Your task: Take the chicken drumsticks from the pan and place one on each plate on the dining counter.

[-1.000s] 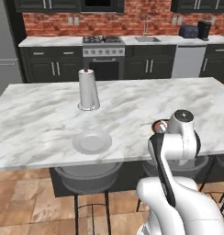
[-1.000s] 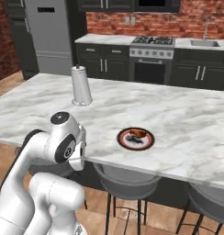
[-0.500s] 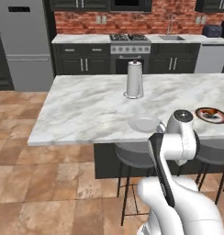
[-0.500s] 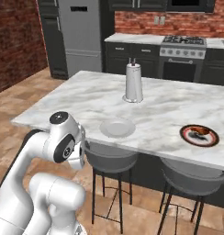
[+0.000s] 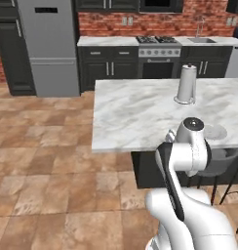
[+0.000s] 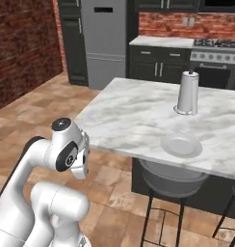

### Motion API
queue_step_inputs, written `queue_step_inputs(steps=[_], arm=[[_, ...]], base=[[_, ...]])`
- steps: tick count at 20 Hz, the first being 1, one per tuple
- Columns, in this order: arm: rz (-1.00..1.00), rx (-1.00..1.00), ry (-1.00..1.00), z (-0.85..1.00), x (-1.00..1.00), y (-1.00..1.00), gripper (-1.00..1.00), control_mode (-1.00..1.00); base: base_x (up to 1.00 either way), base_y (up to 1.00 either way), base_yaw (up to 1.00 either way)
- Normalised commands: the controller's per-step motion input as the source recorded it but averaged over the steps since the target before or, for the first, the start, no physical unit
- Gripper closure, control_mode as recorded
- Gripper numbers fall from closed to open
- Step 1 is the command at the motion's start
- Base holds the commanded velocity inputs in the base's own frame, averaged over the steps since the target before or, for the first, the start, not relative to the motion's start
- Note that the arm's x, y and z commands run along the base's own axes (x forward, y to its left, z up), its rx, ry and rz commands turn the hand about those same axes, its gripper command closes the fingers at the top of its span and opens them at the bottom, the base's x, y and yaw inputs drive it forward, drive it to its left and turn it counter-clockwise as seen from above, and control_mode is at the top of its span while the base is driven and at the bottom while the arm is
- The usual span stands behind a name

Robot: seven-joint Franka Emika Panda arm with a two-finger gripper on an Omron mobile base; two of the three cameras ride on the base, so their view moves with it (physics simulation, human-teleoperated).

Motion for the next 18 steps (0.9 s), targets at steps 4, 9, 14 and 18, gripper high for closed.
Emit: queue_step_inputs(steps=[4,9,14,18], arm=[[0.0,0.0,0.0,0.0,0.0,0.0,-1.0,1.0],[0.0,0.0,0.0,0.0,0.0,0.0,-1.0,1.0],[0.0,0.0,0.0,0.0,0.0,0.0,-1.0,1.0],[0.0,0.0,0.0,0.0,0.0,0.0,-1.0,1.0]], base=[[0.31,1.0,-0.02],[0.58,1.0,-0.11],[0.71,1.0,-0.14],[0.85,1.0,-0.2]])
